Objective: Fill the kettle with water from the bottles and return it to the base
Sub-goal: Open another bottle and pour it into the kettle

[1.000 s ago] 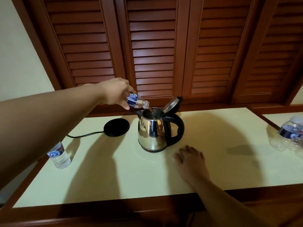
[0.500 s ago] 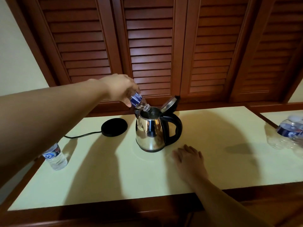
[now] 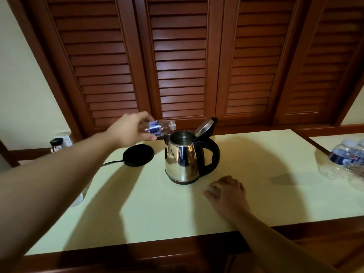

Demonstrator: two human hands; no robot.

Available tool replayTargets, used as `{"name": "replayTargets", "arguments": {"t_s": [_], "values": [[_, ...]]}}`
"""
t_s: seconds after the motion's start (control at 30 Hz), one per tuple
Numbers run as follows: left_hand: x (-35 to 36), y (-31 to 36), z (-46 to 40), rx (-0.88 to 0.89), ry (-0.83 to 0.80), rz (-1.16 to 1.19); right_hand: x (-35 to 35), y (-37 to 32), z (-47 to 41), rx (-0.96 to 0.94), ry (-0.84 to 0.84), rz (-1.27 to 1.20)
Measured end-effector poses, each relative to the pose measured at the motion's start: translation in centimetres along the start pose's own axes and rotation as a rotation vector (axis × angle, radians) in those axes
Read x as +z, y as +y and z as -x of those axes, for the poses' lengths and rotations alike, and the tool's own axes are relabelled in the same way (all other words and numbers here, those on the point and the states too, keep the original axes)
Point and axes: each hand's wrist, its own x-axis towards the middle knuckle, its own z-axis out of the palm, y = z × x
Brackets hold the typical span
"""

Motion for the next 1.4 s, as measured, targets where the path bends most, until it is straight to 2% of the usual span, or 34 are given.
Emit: {"name": "replayTargets", "arguments": {"t_s": [0.13,0.27,0.33,0.47,0.63,0.93,1.07,1.17,1.27,1.4], "values": [[3.2,-2.3,5.1,-0.052,0.092,0.155,-0.3,-0.5,-0.1,-0.005,0.004,-0.012],[6.6,-2.2,9.6,-0.007,0.050,0.348,-2.8,-3.6,0.3,-0.052,0.019,-0.358],[7.8,-1.4,11.3,0.003,0.013,0.423,-4.6,-5.6,0.8,-0.113,0.016,-0.456],[9.7,0.1,13.1,0.026,-0.009,0.494,-7.0,-7.8,2.4,-0.197,-0.019,-0.471],[10.8,1.2,13.6,0.092,-0.058,0.510,-8.4,-8.0,4.7,-0.191,-0.057,-0.436],[11.0,4.8,12.2,0.196,-0.194,0.566,-12.5,-5.1,7.4,-0.227,-0.120,-0.464],[11.7,8.5,11.2,0.249,-0.126,0.575,-13.6,-3.3,7.3,-0.090,-0.112,-0.398],[12.8,11.3,9.9,0.264,-0.149,0.565,-14.8,-1.2,7.0,-0.001,-0.096,-0.414],[14.4,14.1,8.5,0.243,-0.178,0.559,-16.7,2.2,7.3,-0.040,-0.150,-0.504],[16.7,19.1,6.8,0.278,-0.188,0.516,-18.6,7.0,7.6,-0.003,-0.160,-0.441]]}}
